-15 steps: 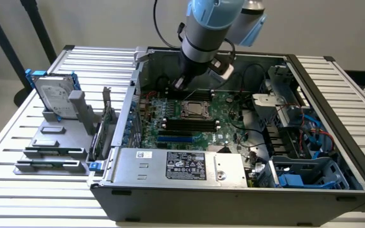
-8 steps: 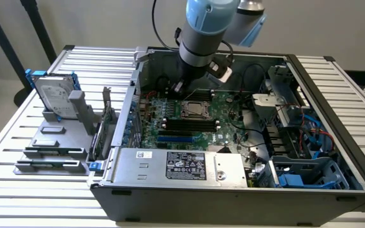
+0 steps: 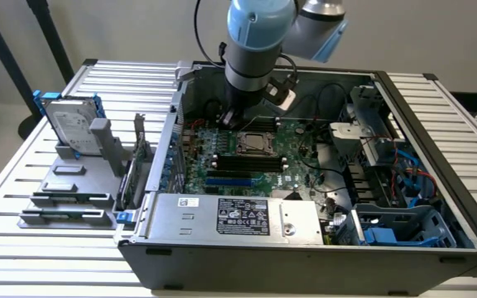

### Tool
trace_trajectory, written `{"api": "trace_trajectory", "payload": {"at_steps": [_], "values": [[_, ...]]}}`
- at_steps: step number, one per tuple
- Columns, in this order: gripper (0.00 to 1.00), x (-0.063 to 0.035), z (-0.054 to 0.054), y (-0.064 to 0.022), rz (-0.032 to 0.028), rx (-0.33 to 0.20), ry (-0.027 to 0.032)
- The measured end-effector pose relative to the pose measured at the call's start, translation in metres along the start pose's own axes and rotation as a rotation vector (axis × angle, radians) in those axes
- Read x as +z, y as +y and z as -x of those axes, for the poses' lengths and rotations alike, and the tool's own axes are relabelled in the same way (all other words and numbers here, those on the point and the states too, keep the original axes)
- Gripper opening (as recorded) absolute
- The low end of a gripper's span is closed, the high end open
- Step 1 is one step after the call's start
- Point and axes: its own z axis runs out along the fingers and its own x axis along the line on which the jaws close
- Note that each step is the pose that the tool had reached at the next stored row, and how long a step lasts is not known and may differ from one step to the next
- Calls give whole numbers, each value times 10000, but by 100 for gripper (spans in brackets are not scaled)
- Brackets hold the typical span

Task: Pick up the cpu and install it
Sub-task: 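Install the first cpu locking lever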

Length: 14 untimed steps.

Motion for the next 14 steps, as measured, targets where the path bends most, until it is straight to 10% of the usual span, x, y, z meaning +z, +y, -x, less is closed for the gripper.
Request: {"api": "trace_trajectory", "payload": {"at_steps": [14], "values": [[11, 147, 67, -25, 377, -203, 225]]}}
